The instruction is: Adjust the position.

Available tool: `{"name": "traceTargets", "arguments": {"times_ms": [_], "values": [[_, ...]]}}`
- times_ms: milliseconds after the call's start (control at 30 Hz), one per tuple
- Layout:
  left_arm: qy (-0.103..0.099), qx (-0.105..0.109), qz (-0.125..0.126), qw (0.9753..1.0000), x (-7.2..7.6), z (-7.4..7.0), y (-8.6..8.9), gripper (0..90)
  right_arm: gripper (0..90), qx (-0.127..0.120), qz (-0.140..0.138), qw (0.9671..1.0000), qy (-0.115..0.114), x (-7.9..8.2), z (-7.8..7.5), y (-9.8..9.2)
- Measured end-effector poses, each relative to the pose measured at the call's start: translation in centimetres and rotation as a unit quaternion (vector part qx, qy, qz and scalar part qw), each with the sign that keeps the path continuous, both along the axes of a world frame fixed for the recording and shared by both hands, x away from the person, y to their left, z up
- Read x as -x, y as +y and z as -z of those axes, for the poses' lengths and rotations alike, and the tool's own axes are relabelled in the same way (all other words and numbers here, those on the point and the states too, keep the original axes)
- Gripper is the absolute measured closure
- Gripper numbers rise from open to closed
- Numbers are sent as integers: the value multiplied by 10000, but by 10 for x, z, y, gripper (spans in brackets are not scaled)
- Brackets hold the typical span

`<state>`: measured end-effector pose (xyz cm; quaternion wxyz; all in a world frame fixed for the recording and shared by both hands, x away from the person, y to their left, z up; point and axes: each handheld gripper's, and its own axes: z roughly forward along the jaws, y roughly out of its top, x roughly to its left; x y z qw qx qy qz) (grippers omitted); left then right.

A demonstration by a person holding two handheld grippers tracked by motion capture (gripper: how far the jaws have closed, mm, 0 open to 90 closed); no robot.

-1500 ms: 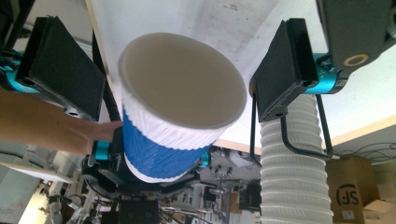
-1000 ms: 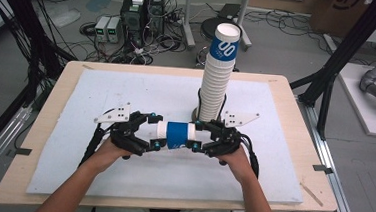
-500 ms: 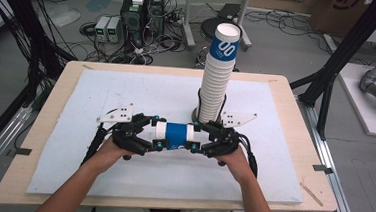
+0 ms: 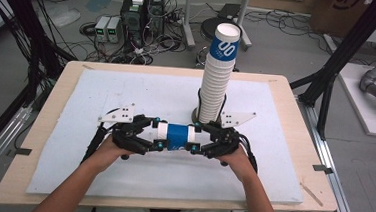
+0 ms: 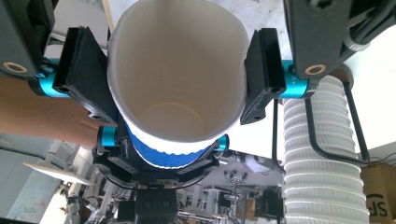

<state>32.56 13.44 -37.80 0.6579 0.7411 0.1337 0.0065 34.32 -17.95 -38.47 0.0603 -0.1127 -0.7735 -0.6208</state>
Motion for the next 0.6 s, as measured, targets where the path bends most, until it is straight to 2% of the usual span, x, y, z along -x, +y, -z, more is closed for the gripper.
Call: {"name": "traceTargets", "arguments": {"times_ms": [100,233,433,533,600], "values": [[-51,-87,25,9999,1,-3,-1,338,258,97,106,9999,55,0,-1,2],[-51,-95,28,9999,-1,-5,-1,340,239,54,130,9999,84,-2,-3,2],[-79,-445,-55,9990,-1,-11,4,338,186,149,335,9993,77,-3,-14,-6],[-143,-643,-77,9978,-2,-17,6,338,186,455,415,9979,-196,-2,-25,-10],[-198,-892,-81,9958,-2,-20,5,337,186,716,400,9957,-433,0,-34,-10]]}}
